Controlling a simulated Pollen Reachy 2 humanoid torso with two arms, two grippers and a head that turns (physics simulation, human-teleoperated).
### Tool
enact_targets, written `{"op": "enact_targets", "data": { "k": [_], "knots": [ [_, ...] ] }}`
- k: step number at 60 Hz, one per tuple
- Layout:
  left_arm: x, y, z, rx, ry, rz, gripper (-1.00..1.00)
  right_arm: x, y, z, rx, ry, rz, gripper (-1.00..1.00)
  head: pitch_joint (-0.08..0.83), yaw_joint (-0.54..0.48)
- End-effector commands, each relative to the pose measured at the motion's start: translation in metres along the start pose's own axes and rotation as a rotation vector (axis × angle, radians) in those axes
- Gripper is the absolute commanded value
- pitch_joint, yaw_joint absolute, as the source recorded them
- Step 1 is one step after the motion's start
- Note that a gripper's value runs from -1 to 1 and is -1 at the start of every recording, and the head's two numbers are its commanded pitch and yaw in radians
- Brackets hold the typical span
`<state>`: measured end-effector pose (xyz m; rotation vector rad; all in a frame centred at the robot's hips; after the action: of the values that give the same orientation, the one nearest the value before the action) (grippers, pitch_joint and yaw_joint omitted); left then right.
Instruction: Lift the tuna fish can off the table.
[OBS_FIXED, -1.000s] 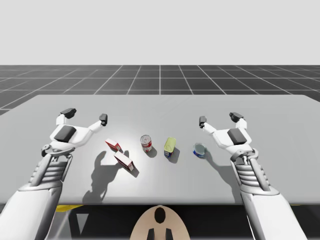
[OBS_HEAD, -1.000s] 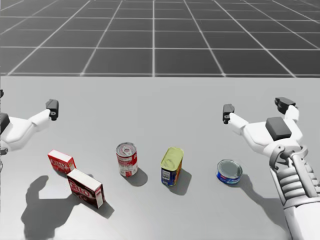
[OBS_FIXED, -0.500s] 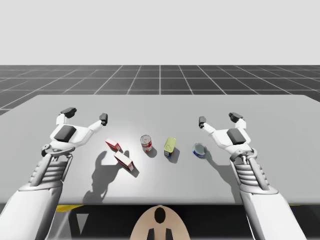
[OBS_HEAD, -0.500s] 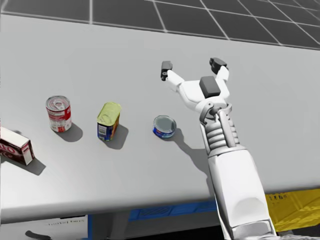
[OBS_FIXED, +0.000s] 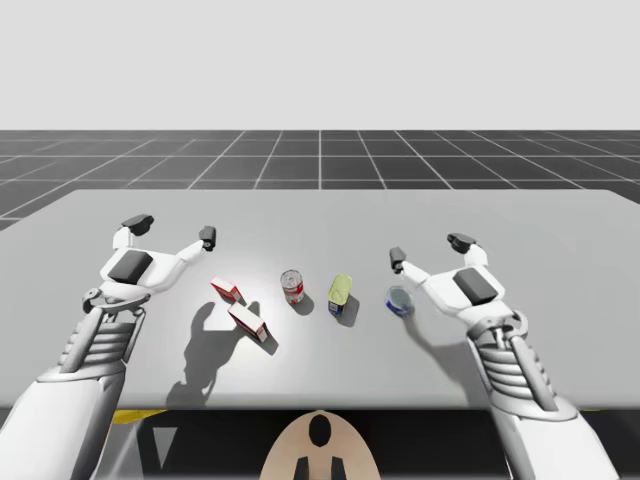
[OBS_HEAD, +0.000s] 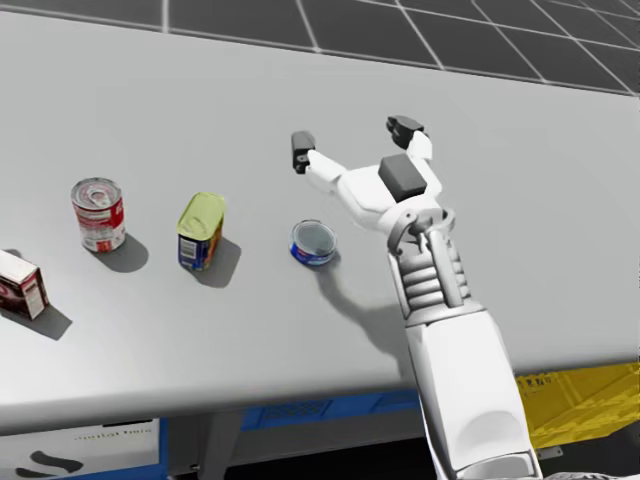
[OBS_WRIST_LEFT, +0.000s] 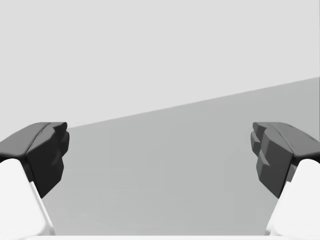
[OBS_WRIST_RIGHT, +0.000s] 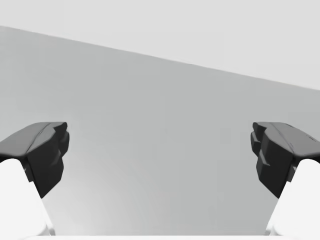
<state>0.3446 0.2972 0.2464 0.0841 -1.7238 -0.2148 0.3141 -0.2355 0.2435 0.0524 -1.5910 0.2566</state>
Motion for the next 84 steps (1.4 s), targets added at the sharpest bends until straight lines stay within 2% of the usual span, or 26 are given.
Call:
{"op": "enact_targets", "data": {
  "k": [1,8,12,20,25,31,32,35,48,54,57,62,71,77,79,80,81,83,84],
  "knots": [
    [0.000,-0.001,0.000,-0.003,0.000,0.001,-1.00,0.000,0.006,0.029,0.115,0.057,0.039,-1.00,0.697,-0.33],
    [0.000,-0.001,-0.001,-0.003,-0.002,0.001,-1.00,-0.010,0.004,0.046,0.174,0.110,0.002,-1.00,0.696,-0.33],
    [0.000,-0.001,-0.001,-0.003,-0.002,-0.001,-1.00,-0.017,0.003,0.052,0.203,0.135,0.004,-1.00,0.698,-0.33],
    [0.000,-0.002,-0.001,-0.002,-0.002,-0.005,-1.00,-0.037,0.005,0.059,0.251,0.191,0.040,-1.00,0.699,-0.34],
    [-0.001,-0.002,-0.001,-0.002,-0.002,-0.008,-1.00,-0.051,0.006,0.058,0.258,0.220,0.045,-1.00,0.699,-0.34],
    [-0.001,-0.002,0.000,-0.002,-0.002,-0.008,-1.00,-0.066,0.008,0.053,0.270,0.250,0.029,-1.00,0.700,-0.34],
    [-0.001,-0.002,0.000,-0.002,-0.002,-0.008,-1.00,-0.070,0.009,0.052,0.280,0.267,0.015,-1.00,0.700,-0.34],
    [-0.001,-0.002,0.000,-0.002,-0.002,-0.008,-1.00,-0.076,0.011,0.047,0.274,0.270,0.029,-1.00,0.700,-0.34],
    [-0.002,-0.004,0.000,-0.003,0.006,-0.010,-1.00,-0.091,0.014,0.027,0.271,0.318,0.019,-1.00,0.705,-0.33],
    [-0.002,-0.004,0.000,-0.002,0.006,-0.010,-1.00,-0.097,0.014,0.018,0.260,0.336,0.002,-1.00,0.704,-0.33],
    [-0.002,-0.004,0.000,-0.001,0.005,-0.008,-1.00,-0.099,0.014,0.014,0.257,0.351,-0.032,-1.00,0.703,-0.33],
    [-0.001,-0.005,0.000,-0.001,0.005,-0.009,-1.00,-0.102,0.014,0.009,0.250,0.367,-0.044,-1.00,0.704,-0.33],
    [-0.001,-0.004,0.001,0.000,0.004,-0.007,-1.00,-0.108,0.013,-0.001,0.253,0.416,-0.105,-1.00,0.704,-0.32],
    [-0.001,-0.005,0.001,0.000,0.004,-0.008,-1.00,-0.110,0.013,-0.001,0.259,0.423,-0.107,-1.00,0.705,-0.32],
    [-0.001,-0.005,0.001,0.000,0.004,-0.008,-1.00,-0.111,0.013,0.000,0.257,0.418,-0.094,-0.86,0.705,-0.32],
    [-0.001,-0.005,0.002,0.000,0.004,-0.008,-1.00,-0.111,0.013,0.001,0.237,0.409,-0.082,-0.35,0.704,-0.32],
    [-0.001,-0.005,0.002,0.000,0.004,-0.008,-1.00,-0.111,0.013,0.001,0.214,0.399,-0.076,0.41,0.704,-0.32],
    [-0.001,-0.005,0.002,0.000,0.004,-0.008,-1.00,-0.111,0.013,0.001,0.224,0.403,-0.086,1.00,0.704,-0.32],
    [-0.001,-0.005,0.002,0.000,0.004,-0.008,-1.00,-0.112,0.012,0.002,0.226,0.404,-0.087,1.00,0.703,-0.32]
  ]
}}
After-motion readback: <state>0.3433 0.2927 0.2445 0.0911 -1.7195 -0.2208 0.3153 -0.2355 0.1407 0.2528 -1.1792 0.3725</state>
